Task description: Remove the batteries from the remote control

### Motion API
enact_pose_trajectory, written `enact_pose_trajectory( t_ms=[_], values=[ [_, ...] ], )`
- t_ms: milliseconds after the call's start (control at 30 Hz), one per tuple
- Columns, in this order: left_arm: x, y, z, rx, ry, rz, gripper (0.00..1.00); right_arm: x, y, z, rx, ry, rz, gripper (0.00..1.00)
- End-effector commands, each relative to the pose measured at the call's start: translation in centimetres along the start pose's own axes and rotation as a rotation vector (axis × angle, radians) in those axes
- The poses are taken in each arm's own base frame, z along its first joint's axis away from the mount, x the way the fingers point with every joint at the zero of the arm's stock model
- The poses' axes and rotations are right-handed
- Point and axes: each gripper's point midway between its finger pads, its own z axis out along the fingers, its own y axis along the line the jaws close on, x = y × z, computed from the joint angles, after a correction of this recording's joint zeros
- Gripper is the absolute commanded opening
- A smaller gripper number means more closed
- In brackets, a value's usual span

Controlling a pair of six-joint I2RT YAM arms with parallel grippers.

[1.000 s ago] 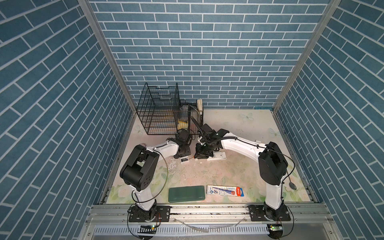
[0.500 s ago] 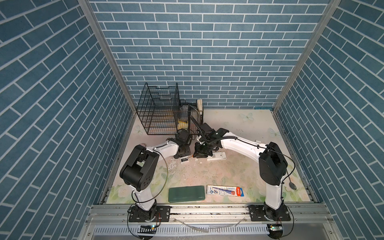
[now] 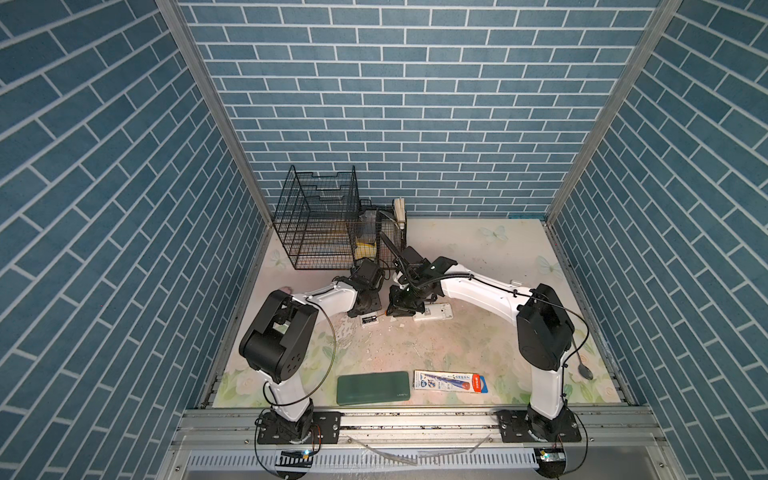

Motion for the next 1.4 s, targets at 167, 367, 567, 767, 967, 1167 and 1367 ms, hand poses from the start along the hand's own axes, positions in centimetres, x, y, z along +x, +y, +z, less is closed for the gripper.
enact_pose_trajectory(
  t_ms=[167,367,567,767,967,1167,1367],
  values=[
    [7.1,2.5,2.9,-0.059,0.252,-0.009,0.19,0.8,-0.8,0.3,0.045,0.027,-0.027,0.0],
    [7.1,2.5,3.0,-0.058,0.251,-0.01,0.19,0.9,-0.9,0.5,0.048,0.034,-0.026,0.0],
    [7.2,2.5,3.0,-0.058,0.25,-0.015,0.19,1.2,-0.7,1.0,0.043,0.048,-0.028,0.0],
    [7.3,2.7,3.0,-0.061,0.251,-0.021,0.19,1.4,-0.6,1.4,0.038,0.061,-0.024,0.0],
    [7.2,2.5,3.0,-0.057,0.248,-0.024,0.18,1.7,-0.6,1.4,0.053,0.063,-0.029,0.0],
    [7.3,2.7,3.1,-0.059,0.251,-0.022,0.18,1.5,-1.7,0.8,0.129,0.048,-0.045,0.0],
    [7.4,2.7,3.1,-0.058,0.252,-0.021,0.17,1.1,-2.1,0.4,0.169,0.036,-0.057,0.0]
  ],
)
